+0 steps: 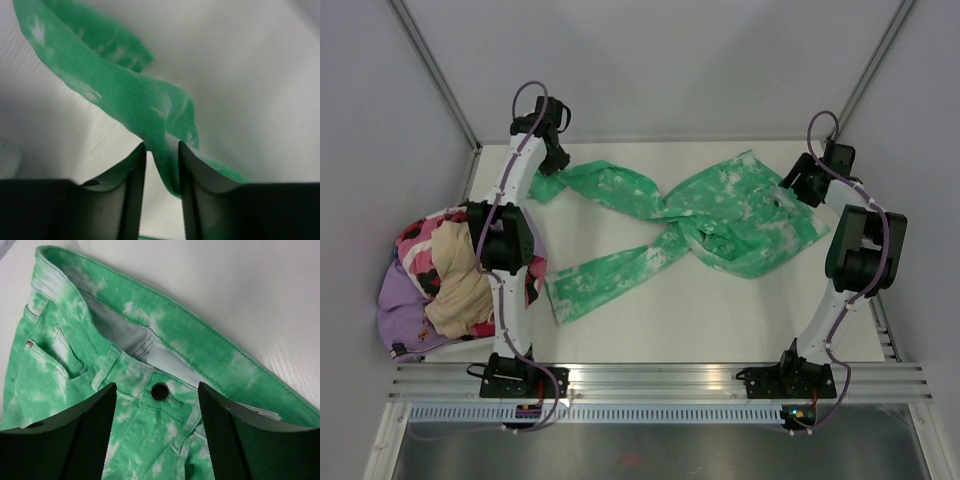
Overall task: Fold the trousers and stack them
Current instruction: Flatten the trousers out
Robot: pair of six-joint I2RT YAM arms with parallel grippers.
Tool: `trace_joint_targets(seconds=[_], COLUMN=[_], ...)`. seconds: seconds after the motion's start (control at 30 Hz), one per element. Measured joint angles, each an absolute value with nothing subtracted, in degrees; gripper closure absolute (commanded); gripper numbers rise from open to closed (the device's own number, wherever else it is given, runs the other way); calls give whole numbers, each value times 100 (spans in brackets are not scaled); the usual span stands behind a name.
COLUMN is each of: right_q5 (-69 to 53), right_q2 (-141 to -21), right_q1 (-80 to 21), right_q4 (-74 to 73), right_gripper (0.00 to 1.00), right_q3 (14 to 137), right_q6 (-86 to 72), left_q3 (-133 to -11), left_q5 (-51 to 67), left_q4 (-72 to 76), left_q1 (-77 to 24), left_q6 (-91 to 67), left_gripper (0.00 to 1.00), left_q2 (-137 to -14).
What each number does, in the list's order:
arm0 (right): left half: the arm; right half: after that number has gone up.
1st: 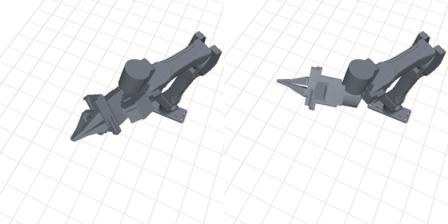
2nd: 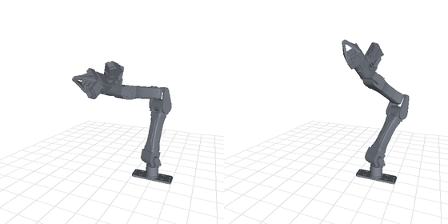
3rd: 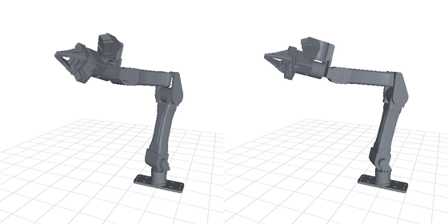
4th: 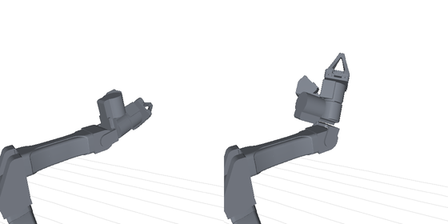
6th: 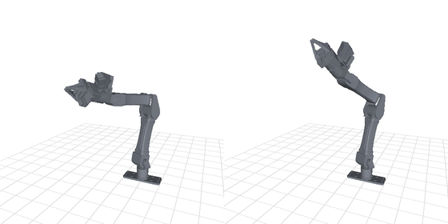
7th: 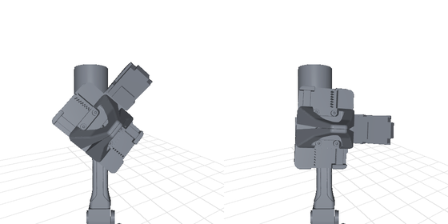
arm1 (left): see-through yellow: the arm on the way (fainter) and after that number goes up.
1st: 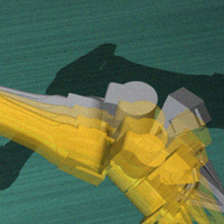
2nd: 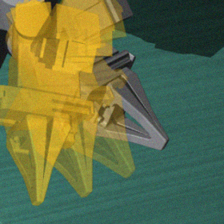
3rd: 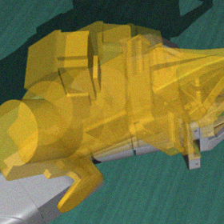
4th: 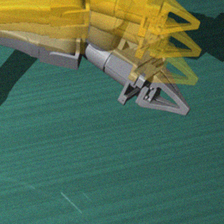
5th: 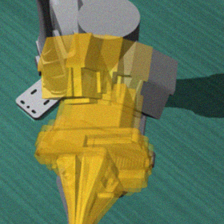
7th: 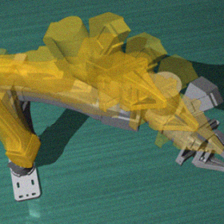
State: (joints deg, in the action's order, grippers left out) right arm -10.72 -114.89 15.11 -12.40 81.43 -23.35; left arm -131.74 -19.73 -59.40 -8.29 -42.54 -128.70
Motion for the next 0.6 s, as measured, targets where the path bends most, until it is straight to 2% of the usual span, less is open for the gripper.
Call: trace_joint_targets(seconds=[0.03,0.07,0.17,0.23,0.37,0.47,0.6], right_q5=[-1050,-1033,-1013,-989,-838,-692,-550], right_q2=[-11410,-11332,-11124,-11002,-10857,-10888,-11319], right_q1=[1511,1511,1511,1479,1369,1129,580], right_q4=[-1234,-1229,-1194,-1127,-1105,-1074,-998], right_gripper=[27,27,28,28,27,28,29], right_q3=[8110,8060,7819,7618,7402,7461,8047], right_q6=[-2338,-2340,-2379,-2403,-2467,-2453,-2294], left_q3=[-12886,-12573,-11933,-11861,-11858,-11745,-10726], left_q5=[-1857,-1732,-1428,-1249,-832,-558,-432], left_q4=[-5996,-6040,-6178,-6184,-6042,-5857,-5498], left_q1=[-799,-768,-738,-770,-843,-950,-1358], left_q6=[-4156,-4029,-3734,-3568,-3315,-3194,-3120], left_gripper=[44,21,4,0,0,0,1], left_q2=[-12870,-12875,-12873,-12842,-12309,-11426,-9732])
